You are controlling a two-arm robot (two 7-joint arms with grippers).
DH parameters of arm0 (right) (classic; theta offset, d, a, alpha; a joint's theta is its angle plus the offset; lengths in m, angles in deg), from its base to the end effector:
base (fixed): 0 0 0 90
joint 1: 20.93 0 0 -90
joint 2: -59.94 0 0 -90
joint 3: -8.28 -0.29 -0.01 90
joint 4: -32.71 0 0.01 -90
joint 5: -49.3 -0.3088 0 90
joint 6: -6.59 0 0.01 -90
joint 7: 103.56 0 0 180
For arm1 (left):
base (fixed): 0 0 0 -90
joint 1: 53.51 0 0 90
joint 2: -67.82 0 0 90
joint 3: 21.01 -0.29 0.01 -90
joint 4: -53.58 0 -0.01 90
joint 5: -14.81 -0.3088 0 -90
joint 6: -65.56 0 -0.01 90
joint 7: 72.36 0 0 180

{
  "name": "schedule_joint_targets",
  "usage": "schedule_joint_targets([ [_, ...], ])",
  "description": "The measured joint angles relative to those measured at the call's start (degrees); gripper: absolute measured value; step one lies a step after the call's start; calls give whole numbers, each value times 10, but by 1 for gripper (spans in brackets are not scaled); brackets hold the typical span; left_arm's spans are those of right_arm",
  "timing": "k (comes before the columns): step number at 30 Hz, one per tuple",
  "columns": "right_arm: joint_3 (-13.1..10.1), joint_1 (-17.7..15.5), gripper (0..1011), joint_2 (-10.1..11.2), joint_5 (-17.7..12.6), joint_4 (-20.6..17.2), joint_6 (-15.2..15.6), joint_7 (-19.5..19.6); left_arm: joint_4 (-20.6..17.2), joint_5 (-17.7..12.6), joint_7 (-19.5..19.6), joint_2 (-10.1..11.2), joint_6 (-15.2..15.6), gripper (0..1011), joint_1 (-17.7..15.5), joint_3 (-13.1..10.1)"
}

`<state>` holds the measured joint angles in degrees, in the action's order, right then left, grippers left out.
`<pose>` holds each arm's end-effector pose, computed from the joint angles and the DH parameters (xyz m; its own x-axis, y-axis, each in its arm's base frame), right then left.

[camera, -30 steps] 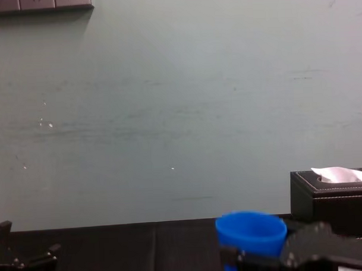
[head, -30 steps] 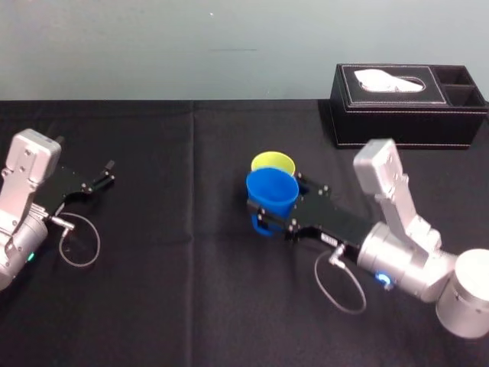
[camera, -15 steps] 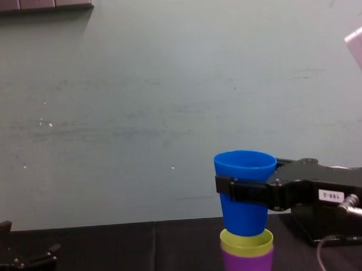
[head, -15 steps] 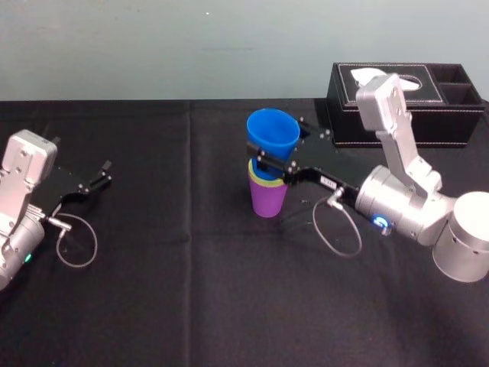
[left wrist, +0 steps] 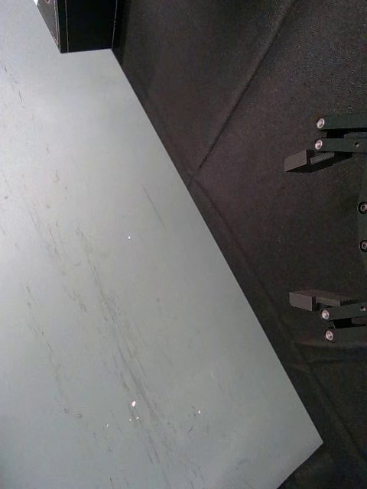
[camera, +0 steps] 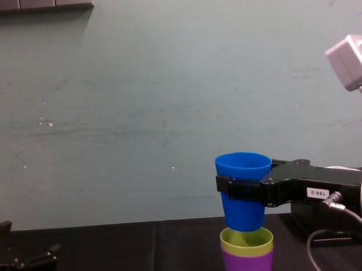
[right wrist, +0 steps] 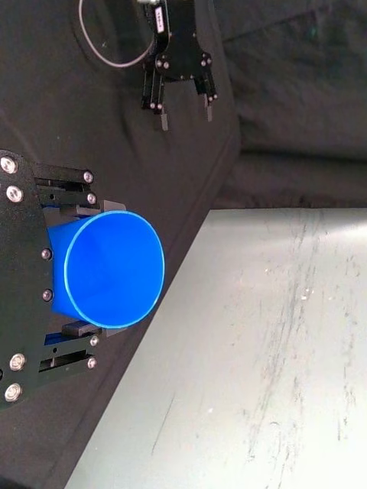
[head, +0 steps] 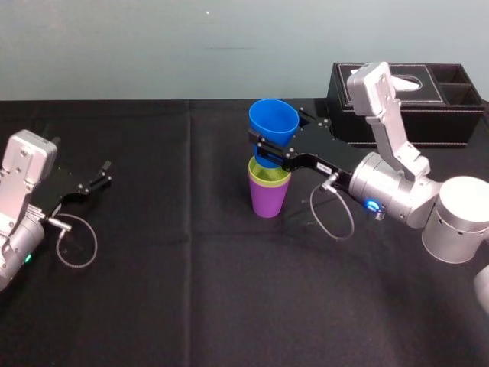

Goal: Stack the three plastic cups sequentially using one hand.

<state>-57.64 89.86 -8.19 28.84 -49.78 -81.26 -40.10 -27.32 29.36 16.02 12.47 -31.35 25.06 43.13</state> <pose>0.4073 -0.0043 -0.2376 0.7063 -0.6969 0.1248 0.7047 0.7090 -0.0290 0.3581 0.0827 -0.3023 0.2922 0.8803 0.3738 -0.9553 0.2873 0.0702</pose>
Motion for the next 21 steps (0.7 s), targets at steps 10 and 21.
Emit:
schedule_joint_targets([
  [10,8,11,735,-10,9,34,-10,-1,0,0,0,0,0,1011,0,0],
  [21,13,14,735,-16,16,55,-15,-5,0,0,0,0,0,1011,0,0],
])
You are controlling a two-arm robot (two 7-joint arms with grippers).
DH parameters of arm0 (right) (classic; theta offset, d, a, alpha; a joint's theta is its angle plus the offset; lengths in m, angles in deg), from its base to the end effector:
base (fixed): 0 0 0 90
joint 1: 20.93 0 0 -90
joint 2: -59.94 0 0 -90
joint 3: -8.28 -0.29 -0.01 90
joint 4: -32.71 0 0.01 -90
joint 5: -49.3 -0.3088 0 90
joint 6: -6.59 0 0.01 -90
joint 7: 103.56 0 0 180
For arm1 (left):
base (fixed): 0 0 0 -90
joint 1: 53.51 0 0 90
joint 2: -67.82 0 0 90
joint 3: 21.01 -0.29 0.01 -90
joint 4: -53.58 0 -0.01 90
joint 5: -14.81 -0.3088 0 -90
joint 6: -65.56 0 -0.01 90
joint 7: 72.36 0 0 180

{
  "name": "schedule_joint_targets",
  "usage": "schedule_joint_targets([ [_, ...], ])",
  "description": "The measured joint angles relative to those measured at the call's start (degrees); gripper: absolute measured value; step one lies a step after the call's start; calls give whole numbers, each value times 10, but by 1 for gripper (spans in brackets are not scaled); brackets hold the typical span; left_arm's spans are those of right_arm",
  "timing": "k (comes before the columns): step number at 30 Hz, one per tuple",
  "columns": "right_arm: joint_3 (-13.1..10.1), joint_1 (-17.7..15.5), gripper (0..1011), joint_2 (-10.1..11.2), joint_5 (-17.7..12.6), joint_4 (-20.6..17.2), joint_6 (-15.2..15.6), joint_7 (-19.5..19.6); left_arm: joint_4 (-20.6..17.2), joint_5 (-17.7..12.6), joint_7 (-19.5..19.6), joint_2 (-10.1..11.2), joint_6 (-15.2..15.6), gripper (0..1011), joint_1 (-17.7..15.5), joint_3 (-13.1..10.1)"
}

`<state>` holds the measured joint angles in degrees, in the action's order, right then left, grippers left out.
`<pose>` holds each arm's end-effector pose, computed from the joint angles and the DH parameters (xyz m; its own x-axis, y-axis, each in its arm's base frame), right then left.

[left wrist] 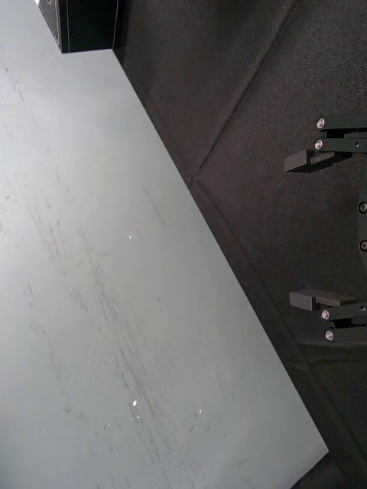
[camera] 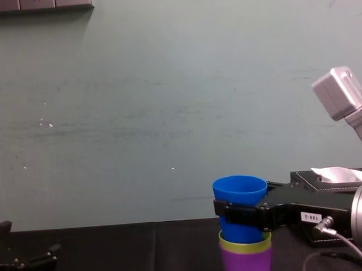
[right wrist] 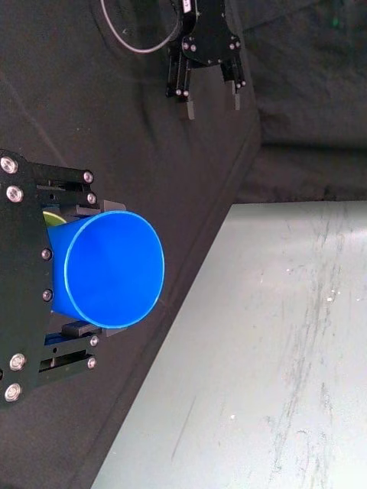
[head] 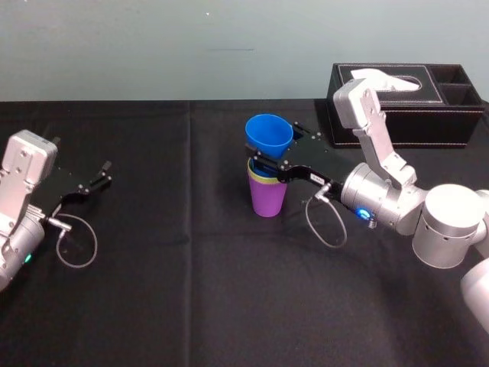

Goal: Stack the three plastic cups sequentially using one hand.

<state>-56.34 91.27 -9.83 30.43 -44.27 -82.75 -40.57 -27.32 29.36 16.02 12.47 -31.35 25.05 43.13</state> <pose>0.4159 -0.0005 -0.2579 0.7080 -0.6960 0.1195 0.7053 0.7054 -0.0702 0.3581 0.0827 -0.3022 0.2922 0.8803 0.3738 -0.9553 0.2873 0.0701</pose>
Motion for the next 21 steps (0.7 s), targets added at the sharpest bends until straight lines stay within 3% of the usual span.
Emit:
schedule_joint_targets([
  [21,3,-9,734,-3,4,12,-1,-6,0,0,0,0,0,1011,0,0],
])
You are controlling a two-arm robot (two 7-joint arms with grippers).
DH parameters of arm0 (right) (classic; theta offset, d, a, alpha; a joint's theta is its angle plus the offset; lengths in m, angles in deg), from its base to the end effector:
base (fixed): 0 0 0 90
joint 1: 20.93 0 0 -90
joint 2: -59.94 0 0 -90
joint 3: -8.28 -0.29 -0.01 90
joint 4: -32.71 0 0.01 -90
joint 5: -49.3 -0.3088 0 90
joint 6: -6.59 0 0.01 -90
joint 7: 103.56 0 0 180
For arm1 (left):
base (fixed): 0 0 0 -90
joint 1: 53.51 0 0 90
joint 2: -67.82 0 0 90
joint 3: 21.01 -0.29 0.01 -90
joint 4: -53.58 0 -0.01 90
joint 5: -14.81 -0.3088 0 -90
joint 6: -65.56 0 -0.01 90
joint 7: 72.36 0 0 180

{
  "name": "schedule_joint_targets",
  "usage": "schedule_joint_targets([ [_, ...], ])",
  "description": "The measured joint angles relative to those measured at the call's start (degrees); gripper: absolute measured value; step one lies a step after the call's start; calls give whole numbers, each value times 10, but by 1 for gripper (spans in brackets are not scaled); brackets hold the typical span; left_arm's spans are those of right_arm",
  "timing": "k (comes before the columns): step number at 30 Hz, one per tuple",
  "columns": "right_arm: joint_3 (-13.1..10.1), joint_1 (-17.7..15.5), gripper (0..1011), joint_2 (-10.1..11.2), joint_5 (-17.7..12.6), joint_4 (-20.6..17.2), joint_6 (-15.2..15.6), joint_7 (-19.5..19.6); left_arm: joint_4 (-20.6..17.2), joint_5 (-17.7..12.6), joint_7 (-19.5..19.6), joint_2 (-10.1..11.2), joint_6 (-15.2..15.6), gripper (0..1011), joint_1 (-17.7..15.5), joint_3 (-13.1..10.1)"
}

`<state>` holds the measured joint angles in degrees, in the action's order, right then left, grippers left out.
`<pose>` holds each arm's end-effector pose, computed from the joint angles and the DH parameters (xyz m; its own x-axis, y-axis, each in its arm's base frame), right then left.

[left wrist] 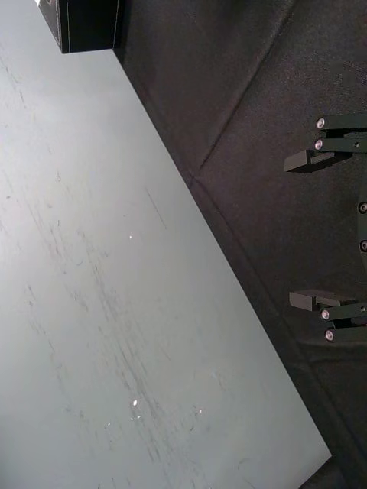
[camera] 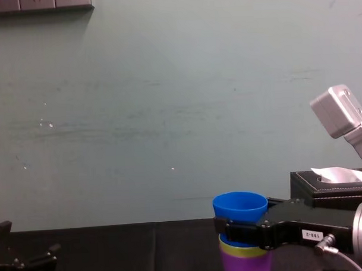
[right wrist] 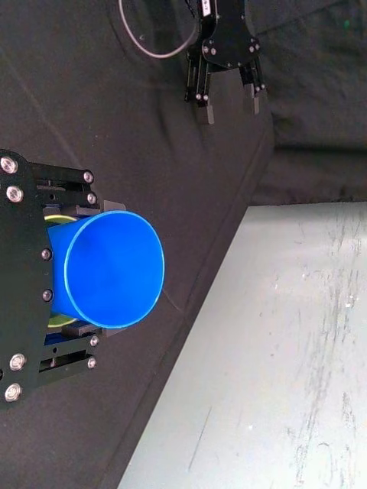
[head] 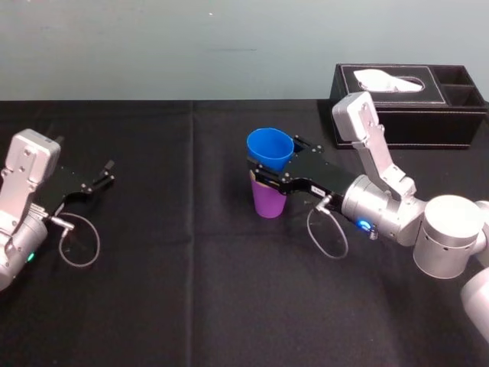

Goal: Stack the three plastic cups sequentially using one hand.

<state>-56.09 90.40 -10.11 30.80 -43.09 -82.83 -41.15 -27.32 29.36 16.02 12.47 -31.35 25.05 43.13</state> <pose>0.4121 -0.0002 -0.2707 0.7163 -0.6902 0.1026 0.6978 0.7094 -0.0989 0.3581 0.0827 -0.3022 0.2922 0.8803 0.3738 -0.9553 0.2873 0.0701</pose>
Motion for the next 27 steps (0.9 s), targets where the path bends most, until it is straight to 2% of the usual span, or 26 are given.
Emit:
schedule_joint_targets([
  [27,0,-3,735,-1,5,6,-1,-1,0,0,0,0,0,1012,0,0],
])
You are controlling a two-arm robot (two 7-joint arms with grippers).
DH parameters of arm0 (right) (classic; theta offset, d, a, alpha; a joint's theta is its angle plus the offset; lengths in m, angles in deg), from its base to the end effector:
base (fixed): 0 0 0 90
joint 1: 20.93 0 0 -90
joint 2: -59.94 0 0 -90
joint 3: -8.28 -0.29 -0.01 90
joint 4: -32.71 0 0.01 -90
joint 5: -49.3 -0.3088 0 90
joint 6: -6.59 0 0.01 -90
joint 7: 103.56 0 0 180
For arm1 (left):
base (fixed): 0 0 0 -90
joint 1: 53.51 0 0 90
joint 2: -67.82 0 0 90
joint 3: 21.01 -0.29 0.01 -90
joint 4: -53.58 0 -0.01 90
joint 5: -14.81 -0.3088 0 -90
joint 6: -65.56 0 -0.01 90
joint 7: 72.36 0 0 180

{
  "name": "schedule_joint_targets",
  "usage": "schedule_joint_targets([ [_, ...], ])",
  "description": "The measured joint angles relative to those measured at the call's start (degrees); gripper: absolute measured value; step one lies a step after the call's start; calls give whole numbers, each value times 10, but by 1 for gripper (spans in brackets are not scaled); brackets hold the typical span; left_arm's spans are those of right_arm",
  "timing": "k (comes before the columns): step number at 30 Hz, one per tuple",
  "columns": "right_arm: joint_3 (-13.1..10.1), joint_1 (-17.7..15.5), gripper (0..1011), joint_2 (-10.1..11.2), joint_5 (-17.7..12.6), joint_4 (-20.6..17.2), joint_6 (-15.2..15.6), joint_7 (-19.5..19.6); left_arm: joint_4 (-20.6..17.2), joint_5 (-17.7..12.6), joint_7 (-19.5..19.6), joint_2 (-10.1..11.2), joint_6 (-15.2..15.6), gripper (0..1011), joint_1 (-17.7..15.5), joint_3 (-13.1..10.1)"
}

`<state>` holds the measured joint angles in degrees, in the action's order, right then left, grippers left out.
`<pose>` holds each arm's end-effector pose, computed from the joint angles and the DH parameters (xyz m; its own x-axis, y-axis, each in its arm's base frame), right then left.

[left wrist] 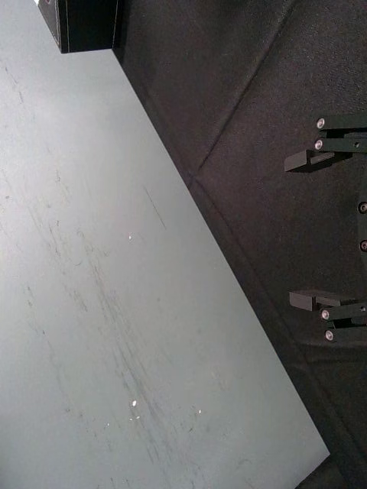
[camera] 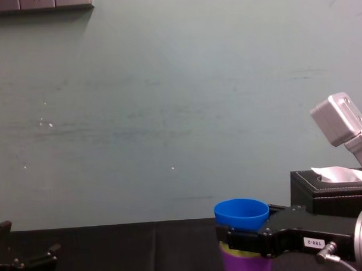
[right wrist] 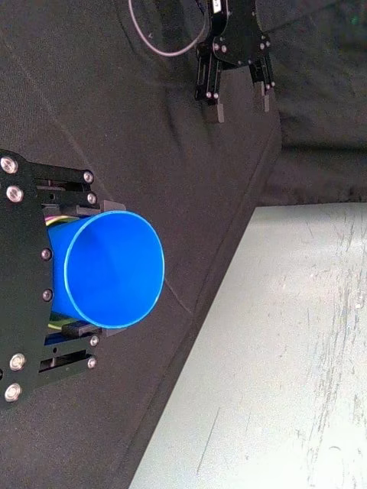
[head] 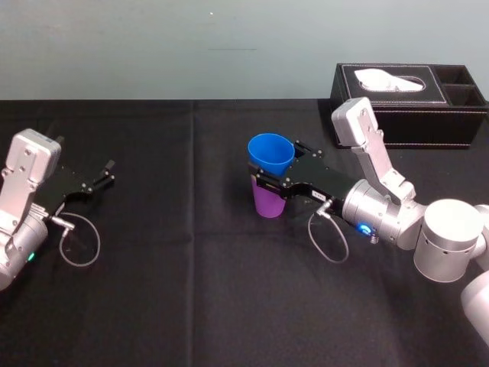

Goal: Stack the three plastic cups sequentially using one hand.

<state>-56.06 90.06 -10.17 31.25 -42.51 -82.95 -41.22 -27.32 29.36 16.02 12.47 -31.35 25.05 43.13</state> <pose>0.4107 -0.0011 -0.2761 0.7160 -0.6907 0.1013 0.6980 0.7072 -0.1126 0.3581 0.0827 -0.3022 0.2922 0.8803 0.3738 -0.9553 0.2873 0.0701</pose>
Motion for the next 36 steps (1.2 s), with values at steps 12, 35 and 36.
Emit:
schedule_joint_targets([
  [12,0,0,887,0,0,-1,0,0,0,0,0,0,0,1011,0,0],
  [35,-37,-44,1003,14,-8,-80,-3,42,0,0,0,0,0,1011,0,0],
  [36,-41,-50,1002,14,-8,-87,-4,49,0,0,0,0,0,1011,0,0],
])
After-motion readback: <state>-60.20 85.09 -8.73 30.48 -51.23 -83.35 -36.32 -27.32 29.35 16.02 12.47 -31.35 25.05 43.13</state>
